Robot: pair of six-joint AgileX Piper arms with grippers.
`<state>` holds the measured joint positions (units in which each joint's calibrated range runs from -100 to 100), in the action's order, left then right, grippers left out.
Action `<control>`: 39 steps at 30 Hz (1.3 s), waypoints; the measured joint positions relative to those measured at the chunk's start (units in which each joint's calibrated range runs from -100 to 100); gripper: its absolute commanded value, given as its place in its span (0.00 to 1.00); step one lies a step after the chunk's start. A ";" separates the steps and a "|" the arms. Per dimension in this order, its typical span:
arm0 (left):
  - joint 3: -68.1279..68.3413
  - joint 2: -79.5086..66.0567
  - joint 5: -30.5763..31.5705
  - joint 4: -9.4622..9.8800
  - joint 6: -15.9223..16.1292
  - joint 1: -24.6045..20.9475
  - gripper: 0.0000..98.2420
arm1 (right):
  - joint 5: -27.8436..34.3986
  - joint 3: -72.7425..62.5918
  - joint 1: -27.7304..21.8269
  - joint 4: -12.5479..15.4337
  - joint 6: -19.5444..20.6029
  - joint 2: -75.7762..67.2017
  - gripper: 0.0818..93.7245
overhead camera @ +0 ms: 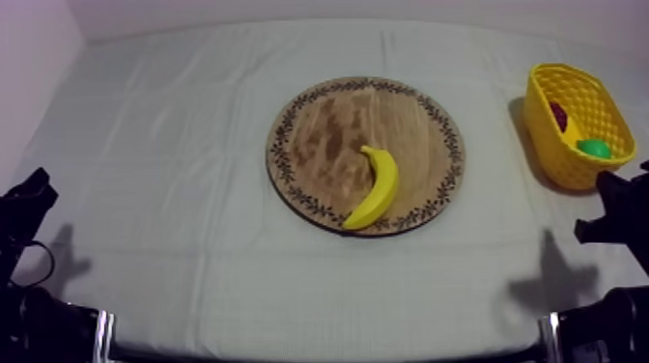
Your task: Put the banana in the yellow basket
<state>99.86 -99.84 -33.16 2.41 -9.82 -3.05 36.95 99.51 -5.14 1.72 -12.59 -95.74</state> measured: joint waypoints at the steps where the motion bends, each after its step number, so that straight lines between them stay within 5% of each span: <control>1: 0.00 0.00 0.00 0.00 0.00 0.00 0.00 | 0.00 0.00 0.00 0.00 0.00 0.00 0.00; 18: 0.00 0.00 0.00 0.00 0.00 0.00 0.00 | 0.00 0.00 0.33 0.00 0.00 0.00 0.00; 28: 0.00 0.00 0.00 0.00 0.00 0.00 0.00 | 0.96 0.00 7.98 0.00 -3.38 0.00 0.00; 39: 0.00 0.00 0.00 0.00 0.03 0.00 0.00 | 2.50 -0.27 16.79 -0.23 5.41 0.00 0.00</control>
<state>99.86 -99.84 -33.16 2.41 -9.79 -3.05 39.45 99.24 11.65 1.49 -7.18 -95.74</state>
